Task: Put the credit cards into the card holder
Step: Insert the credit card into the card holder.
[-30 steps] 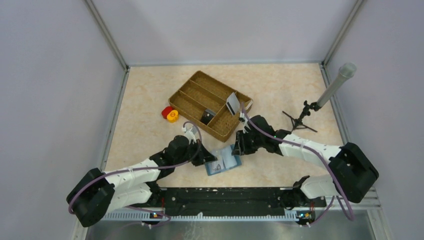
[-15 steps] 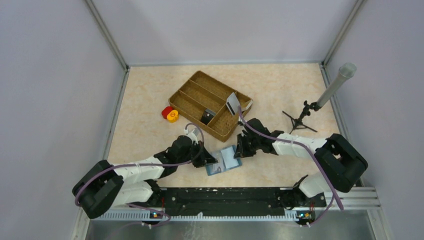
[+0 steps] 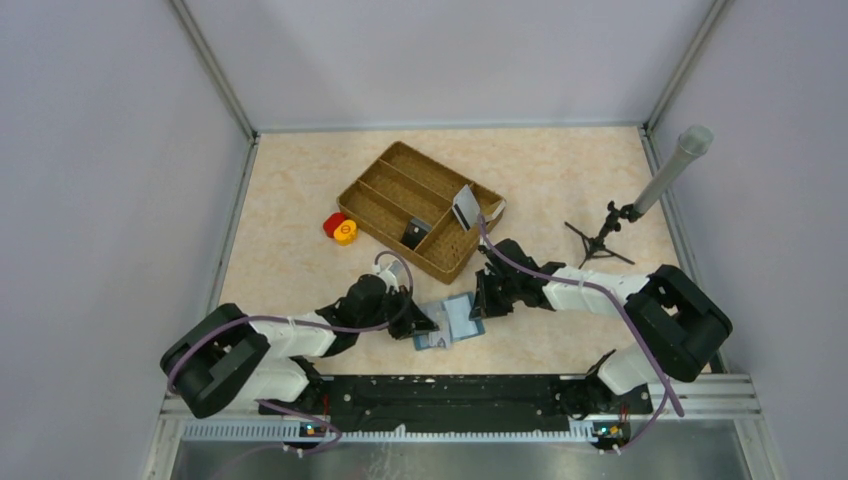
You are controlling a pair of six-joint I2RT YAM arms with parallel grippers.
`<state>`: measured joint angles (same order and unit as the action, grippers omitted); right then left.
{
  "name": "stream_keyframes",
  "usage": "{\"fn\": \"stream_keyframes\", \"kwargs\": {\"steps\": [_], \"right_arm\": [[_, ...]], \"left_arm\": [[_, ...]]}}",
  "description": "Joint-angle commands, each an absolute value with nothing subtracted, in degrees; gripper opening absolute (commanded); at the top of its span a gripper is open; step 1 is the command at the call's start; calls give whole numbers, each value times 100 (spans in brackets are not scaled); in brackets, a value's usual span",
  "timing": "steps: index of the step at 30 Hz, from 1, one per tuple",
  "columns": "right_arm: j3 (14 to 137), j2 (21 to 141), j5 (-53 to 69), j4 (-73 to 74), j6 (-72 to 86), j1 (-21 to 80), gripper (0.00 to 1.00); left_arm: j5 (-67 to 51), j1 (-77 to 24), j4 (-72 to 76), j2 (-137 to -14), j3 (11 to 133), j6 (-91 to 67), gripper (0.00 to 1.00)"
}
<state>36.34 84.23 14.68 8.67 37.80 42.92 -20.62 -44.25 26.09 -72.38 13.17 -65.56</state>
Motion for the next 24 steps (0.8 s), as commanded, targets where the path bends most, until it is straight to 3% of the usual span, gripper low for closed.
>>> {"fn": "stream_keyframes", "kwargs": {"steps": [1, 24], "right_arm": [[3615, 8593, 935, 1181, 3778, 4342, 0], [3587, 8446, 784, 1363, 3824, 4351, 0]], "left_arm": [[-2226, -4404, 3276, -7414, 1244, -6741, 0], [-1868, -4375, 3472, -8031, 1209, -6825, 0]]}}
